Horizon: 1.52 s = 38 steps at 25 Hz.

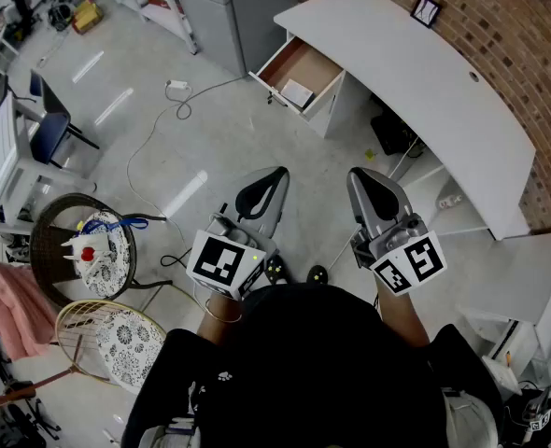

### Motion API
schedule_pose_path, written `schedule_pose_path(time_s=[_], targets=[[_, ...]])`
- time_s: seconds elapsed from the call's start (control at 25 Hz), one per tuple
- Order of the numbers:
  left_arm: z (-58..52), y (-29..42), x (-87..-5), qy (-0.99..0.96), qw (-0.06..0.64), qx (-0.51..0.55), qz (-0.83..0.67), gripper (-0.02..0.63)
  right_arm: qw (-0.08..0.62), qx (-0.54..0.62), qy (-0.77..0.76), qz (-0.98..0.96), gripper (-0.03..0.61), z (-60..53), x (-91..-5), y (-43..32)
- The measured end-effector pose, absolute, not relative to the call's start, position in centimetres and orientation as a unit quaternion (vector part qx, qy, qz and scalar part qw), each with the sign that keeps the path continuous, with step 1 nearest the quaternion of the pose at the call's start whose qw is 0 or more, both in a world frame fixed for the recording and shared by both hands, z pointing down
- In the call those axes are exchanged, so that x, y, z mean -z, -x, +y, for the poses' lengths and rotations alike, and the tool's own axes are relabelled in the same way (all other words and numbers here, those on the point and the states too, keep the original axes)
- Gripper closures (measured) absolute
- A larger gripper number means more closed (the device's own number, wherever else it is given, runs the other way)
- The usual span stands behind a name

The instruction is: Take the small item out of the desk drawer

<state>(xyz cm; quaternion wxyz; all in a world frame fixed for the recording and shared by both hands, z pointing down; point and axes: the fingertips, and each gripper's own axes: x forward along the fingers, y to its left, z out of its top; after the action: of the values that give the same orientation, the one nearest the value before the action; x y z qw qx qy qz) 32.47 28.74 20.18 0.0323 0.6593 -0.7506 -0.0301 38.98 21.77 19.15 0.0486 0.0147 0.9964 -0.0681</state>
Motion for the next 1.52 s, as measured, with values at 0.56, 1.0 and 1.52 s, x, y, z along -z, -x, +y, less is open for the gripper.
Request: schedule_pose_path(time_s=[0.56,1.0,1.52], targets=[[28.1,-28.7,-21.4,-0.693,0.035,0.039,-0.719,0.621,0.061,0.074,0.022,0.995,0.574,21.5,-20.0,-36.0],[30.9,-25.1,-21.3,-0.678,0.034,0.045,-0.733,0.621,0.056,0.067,0.002,0.996,0.574,23.2,-19.6,-32.2],[32.8,-23.6,-22.5,-0.659,0.054,0.057,-0.748,0.621,0.031,0.068,-0.010,0.997,0.574,24.1,-20.7,-30.7]])
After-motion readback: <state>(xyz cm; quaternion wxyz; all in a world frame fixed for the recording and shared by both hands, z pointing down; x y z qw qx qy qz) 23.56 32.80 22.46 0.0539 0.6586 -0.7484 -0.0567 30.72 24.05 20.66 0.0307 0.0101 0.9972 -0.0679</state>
